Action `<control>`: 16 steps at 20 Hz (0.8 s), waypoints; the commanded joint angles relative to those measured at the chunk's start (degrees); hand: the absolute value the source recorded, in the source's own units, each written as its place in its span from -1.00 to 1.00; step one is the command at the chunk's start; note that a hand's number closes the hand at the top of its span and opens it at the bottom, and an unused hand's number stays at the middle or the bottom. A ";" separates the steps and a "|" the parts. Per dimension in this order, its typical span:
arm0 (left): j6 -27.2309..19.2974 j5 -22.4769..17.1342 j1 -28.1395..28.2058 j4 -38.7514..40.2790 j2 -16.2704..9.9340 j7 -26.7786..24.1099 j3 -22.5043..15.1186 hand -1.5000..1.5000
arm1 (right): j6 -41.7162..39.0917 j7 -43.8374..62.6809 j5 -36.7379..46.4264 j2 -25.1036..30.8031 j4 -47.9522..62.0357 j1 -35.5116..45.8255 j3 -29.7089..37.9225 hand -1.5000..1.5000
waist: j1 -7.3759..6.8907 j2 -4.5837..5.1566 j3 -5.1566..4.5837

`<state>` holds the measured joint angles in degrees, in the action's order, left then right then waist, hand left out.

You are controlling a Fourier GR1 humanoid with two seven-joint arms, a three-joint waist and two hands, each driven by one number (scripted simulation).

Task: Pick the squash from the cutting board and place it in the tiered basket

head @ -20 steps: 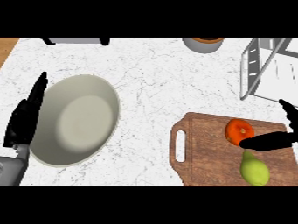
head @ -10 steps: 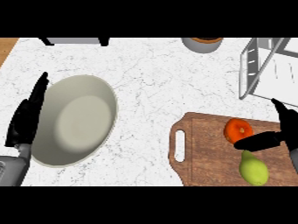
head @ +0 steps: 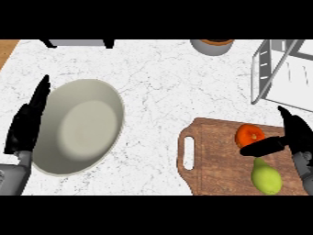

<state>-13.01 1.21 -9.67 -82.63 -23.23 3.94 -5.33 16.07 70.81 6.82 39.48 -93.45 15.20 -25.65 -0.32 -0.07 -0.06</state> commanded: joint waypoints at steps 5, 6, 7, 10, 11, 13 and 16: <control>3.44 -1.75 0.40 -2.18 -2.33 1.28 2.46 0.00 | -0.70 11.93 1.46 -3.47 4.20 2.14 1.65 -1.00 | -0.35 0.02 0.02; 2.31 -0.58 4.20 -2.58 -0.91 -0.69 1.39 0.00 | 0.17 10.27 2.69 -4.71 3.81 0.04 0.50 -1.00 | -0.25 -0.03 0.02; 0.93 0.53 -0.17 1.81 1.13 -0.46 1.07 0.00 | 0.82 8.68 2.50 -4.43 2.59 -2.06 1.26 -1.00 | 0.76 0.07 0.01; 2.79 -0.69 2.69 -1.29 -0.34 -0.88 2.26 0.00 | 1.27 12.01 4.60 -7.74 2.16 -0.83 -0.26 -1.00 | 0.18 -0.09 -0.01; 1.24 1.69 2.53 -1.36 1.45 -0.40 -0.01 0.00 | 0.36 7.45 3.64 -8.60 7.84 0.27 1.60 -1.00 | -0.03 0.09 0.04; 2.72 0.06 2.93 -0.20 0.34 -2.96 2.59 0.00 | -4.15 7.93 0.81 -6.05 7.31 2.38 4.93 -1.00 | -0.02 0.05 0.02; 1.71 1.19 2.99 0.84 2.19 -3.02 2.14 0.00 | -0.73 6.14 4.91 -12.24 10.50 1.27 1.54 -1.00 | -0.04 0.08 0.02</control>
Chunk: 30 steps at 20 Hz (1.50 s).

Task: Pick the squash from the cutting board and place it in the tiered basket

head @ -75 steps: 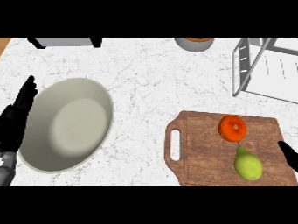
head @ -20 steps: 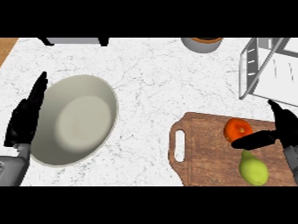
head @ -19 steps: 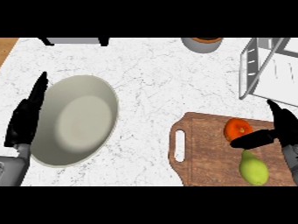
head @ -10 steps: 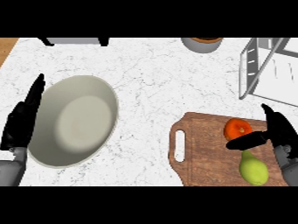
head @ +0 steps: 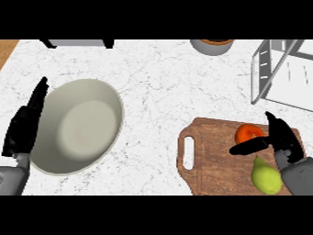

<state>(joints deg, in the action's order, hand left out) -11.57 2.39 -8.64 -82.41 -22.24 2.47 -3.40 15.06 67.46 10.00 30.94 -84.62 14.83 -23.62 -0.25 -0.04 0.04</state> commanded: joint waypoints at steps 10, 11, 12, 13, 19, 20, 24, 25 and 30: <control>2.53 0.60 1.54 -3.47 1.03 2.67 0.00 0.00 | -11.72 -0.31 -1.83 -3.59 9.05 4.92 -0.69 1.00 | -0.62 0.05 -0.05; 0.23 2.53 -0.18 0.19 2.73 1.24 -0.28 0.00 | -7.73 0.83 2.78 -6.56 8.11 4.01 -4.66 1.00 | -0.11 0.12 -0.08; 0.92 1.66 0.37 0.28 2.99 -0.38 0.73 0.00 | -10.76 1.15 1.25 -4.43 9.04 6.50 -1.17 1.00 | -0.08 0.09 -0.07; 2.02 2.11 -0.88 -0.20 1.33 1.49 1.50 0.00 | -9.98 0.41 1.82 -3.75 5.39 2.13 -1.53 1.00 | 0.33 -0.01 -0.06; 1.69 3.09 -0.33 -1.01 3.54 1.67 1.24 0.00 | -4.37 6.69 3.03 -9.42 1.57 4.91 3.59 1.00 | 0.25 -0.05 -0.07; 1.22 3.95 -0.88 -1.73 3.74 3.68 0.79 0.00 | -4.78 5.15 2.63 -8.14 1.90 4.74 5.72 1.00 | 0.31 -0.05 -0.06; 4.17 1.92 -0.43 -1.30 1.46 2.16 3.73 0.00 | -4.56 2.30 11.28 -11.69 2.47 11.13 0.95 1.00 | -0.42 0.00 -0.07; 4.22 2.47 -3.17 3.78 2.01 -0.27 3.61 0.00 | -6.22 -2.66 12.32 -12.09 5.23 12.98 -1.12 1.00 | -0.39 0.27 -0.09; 4.25 2.57 -4.00 -1.07 3.03 3.89 1.82 0.00 | -1.26 -13.71 20.80 -19.10 14.88 22.76 -6.82 1.00 | -2.06 0.45 0.01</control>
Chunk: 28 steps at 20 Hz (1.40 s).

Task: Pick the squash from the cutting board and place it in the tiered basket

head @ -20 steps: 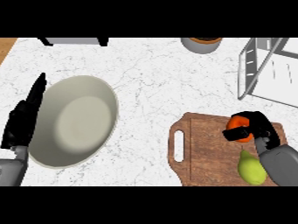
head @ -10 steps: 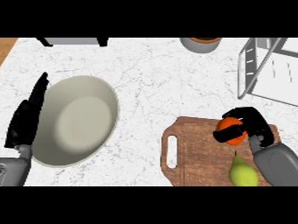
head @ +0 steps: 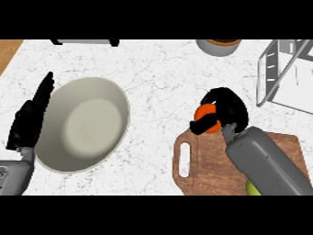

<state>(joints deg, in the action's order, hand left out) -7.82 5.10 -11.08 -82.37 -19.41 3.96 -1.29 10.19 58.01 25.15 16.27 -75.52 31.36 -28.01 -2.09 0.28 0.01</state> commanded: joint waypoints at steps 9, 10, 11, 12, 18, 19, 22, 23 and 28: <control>0.53 0.16 3.90 -1.49 -0.13 -1.16 0.86 0.00 | 10.25 2.18 19.58 -0.50 -3.17 17.15 4.70 1.00 | 1.90 -0.70 -0.05; 0.19 0.77 0.71 1.97 0.21 -0.91 1.10 0.00 | 12.49 2.50 22.63 -2.58 0.55 19.46 4.88 1.00 | 1.90 -0.30 -0.07; -0.44 0.47 2.17 2.22 0.36 -1.72 2.11 0.00 | 9.49 4.68 22.98 -1.37 -3.34 19.81 5.59 1.00 | 2.26 -0.52 -0.07; 1.17 -0.39 0.67 1.12 -1.01 0.06 2.86 0.00 | 7.46 5.41 23.19 -0.50 -5.72 19.71 6.53 1.00 | 2.44 -0.58 -0.05; 0.20 1.77 2.69 -2.72 0.24 1.96 1.19 0.00 | -4.15 4.65 25.33 6.94 -4.58 23.78 10.63 1.00 | 2.13 -0.54 -0.03; -0.33 1.19 2.89 -0.02 2.43 -0.69 0.70 0.00 | -7.21 2.56 22.16 10.90 -3.89 27.16 14.36 1.00 | 2.42 -0.49 -0.07; -0.99 3.10 2.04 -1.74 2.91 1.22 0.04 0.00 | -9.81 0.09 19.05 8.98 -3.28 26.39 17.00 1.00 | 2.07 -0.37 -0.03; 1.60 0.78 0.36 -0.78 0.43 1.55 3.12 0.00 | -8.19 -1.44 18.73 8.73 -4.75 25.02 18.53 1.00 | 2.10 -0.35 -0.02; 1.28 1.98 2.81 2.98 1.54 -4.18 3.38 0.00 | -12.94 -7.14 16.55 12.95 -1.39 25.64 21.67 1.00 | 2.11 -0.27 -0.06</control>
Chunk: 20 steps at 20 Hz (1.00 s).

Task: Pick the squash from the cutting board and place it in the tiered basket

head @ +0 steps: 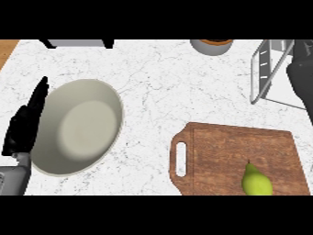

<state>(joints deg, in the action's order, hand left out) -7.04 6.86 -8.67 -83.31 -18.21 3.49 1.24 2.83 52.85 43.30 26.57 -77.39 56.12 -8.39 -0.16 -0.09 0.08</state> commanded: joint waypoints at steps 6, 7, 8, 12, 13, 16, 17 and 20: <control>-0.33 1.64 2.09 0.31 2.40 -2.27 -1.38 0.00 | 0.37 -10.32 7.62 5.79 15.45 1.56 0.37 1.00 | -1.16 0.43 -0.11; -0.77 2.17 -1.91 2.13 2.30 -0.59 -0.98 0.00 | 0.19 -11.12 8.03 6.53 15.60 -0.07 0.29 1.00 | -0.38 0.42 -0.10; 2.26 -0.73 -2.57 2.26 -0.37 0.26 1.63 0.00 | -2.10 -12.46 8.10 9.92 16.51 1.47 1.17 1.00 | -0.41 0.38 -0.11; 2.26 -0.49 -3.45 3.52 -0.89 -1.35 2.76 0.00 | -1.16 -14.06 13.08 11.60 21.89 1.02 -0.35 1.00 | -0.34 0.32 -0.11; 1.68 0.32 0.94 -1.56 1.21 0.12 0.09 0.00 | 0.57 -14.46 14.14 11.71 24.81 1.84 0.55 1.00 | -0.99 0.25 -0.08; 2.17 0.28 -1.45 2.76 0.78 -1.33 1.72 0.00 | 2.98 -21.32 12.90 13.71 29.09 0.88 3.80 1.00 | -0.52 0.35 -0.08; 1.46 1.09 -0.70 1.28 0.34 -0.21 1.80 0.00 | 2.75 -25.00 11.90 16.11 30.03 0.16 4.79 1.00 | -0.56 0.32 -0.06; 0.87 2.49 -0.79 0.40 2.35 -0.11 -0.14 0.00 | 1.76 -29.91 10.83 15.67 35.00 1.87 6.49 1.00 | -0.72 0.39 -0.06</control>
<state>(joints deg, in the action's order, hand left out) -6.03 8.24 -9.41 -83.09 -16.98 2.94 2.21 4.14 29.66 54.96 40.63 -48.06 57.50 -4.23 -0.82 0.16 0.09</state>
